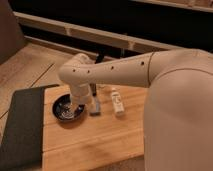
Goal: Move the arm in a circular motion
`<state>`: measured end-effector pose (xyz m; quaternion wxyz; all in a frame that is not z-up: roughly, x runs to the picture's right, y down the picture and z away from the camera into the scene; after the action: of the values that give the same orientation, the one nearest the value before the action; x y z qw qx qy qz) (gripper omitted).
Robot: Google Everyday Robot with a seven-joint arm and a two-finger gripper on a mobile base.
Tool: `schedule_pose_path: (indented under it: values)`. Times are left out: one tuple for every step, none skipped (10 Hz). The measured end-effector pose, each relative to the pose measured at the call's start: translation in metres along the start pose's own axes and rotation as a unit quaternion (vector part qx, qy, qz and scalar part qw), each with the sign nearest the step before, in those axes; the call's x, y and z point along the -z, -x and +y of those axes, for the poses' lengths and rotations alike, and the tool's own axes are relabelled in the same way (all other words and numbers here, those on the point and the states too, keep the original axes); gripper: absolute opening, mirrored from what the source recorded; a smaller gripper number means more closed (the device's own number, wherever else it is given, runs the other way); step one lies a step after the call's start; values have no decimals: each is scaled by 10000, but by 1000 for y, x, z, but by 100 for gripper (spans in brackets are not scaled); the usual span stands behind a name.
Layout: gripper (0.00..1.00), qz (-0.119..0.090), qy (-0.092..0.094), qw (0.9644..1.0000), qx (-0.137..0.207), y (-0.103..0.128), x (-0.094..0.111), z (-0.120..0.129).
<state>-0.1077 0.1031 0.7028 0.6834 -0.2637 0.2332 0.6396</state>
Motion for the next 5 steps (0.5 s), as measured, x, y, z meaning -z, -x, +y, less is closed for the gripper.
schedule_pose_path:
  values:
    - [65,-9,-4,10000,5,0,0,0]
    - [65,-30,-42,10000,23,2,1,-1]
    - [65,-97,-151,9998,31,8,1,-7]
    - [65,-215,-330,9992,8,25,2,-21]
    - [65,-385,-508,9980,-45,55,5,-40]
